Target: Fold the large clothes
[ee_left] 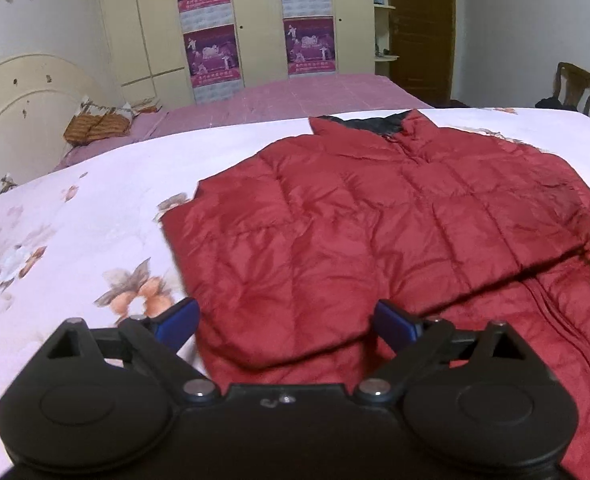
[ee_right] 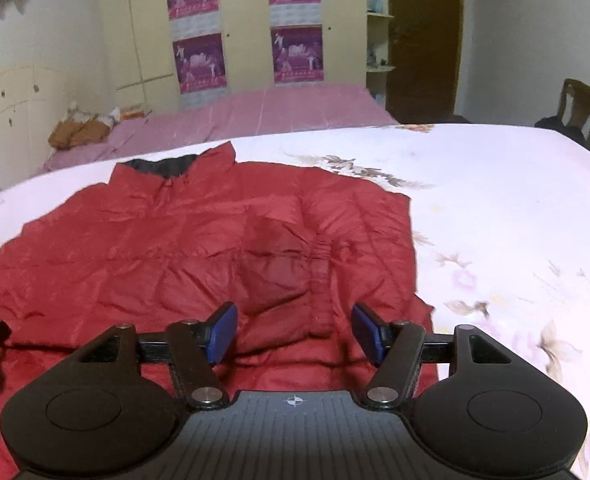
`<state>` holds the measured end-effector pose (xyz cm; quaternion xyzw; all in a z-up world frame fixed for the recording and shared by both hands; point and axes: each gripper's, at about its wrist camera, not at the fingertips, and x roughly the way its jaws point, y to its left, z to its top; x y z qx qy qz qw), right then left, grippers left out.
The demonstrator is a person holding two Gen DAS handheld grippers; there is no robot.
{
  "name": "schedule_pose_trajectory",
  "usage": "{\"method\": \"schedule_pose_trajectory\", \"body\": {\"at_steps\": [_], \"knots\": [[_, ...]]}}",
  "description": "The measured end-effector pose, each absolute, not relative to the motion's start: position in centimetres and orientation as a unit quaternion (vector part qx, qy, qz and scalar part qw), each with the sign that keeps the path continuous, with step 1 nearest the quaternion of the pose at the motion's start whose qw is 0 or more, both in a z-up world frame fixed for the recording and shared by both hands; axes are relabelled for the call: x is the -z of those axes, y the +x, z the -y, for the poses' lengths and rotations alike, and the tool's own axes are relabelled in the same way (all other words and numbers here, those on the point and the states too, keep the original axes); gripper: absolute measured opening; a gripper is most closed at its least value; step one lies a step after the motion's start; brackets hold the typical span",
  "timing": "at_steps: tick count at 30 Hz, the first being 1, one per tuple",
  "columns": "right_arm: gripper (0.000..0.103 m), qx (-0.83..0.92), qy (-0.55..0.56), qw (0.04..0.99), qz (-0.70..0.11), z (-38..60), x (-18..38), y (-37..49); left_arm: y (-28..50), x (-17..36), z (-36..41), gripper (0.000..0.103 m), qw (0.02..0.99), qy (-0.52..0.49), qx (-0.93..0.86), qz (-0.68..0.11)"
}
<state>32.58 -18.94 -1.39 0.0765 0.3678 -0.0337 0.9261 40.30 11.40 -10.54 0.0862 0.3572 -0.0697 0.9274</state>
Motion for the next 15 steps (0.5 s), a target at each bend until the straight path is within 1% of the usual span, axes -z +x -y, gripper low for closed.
{"method": "schedule_pose_trajectory", "body": {"at_steps": [5,7,8,9,10,15], "knots": [[0.063,0.037,0.073,0.924,-0.373,19.7,1.2,30.0,37.3,10.1,-13.1,0.094,0.926,0.085,0.057,-0.362],[0.064,0.039,0.078,0.923,-0.374,20.3,1.2,28.7,35.4,10.2,-13.9,0.091,0.926,0.083,0.051,-0.364],[0.074,0.042,0.079,0.923,-0.375,20.7,1.3,28.0,34.5,10.3,-14.3,0.090,0.925,0.083,0.048,-0.368],[0.083,0.046,0.079,0.924,-0.372,21.1,1.3,27.3,33.4,10.5,-14.6,0.090,0.923,0.082,0.043,-0.374],[0.088,0.044,0.082,0.925,-0.367,21.6,1.3,26.4,32.4,10.6,-15.0,0.089,0.921,0.081,0.038,-0.379],[0.088,0.041,0.111,0.921,-0.372,25.2,1.0,21.7,26.3,11.0,-17.1,0.086,0.913,0.043,0.032,-0.404]]}}
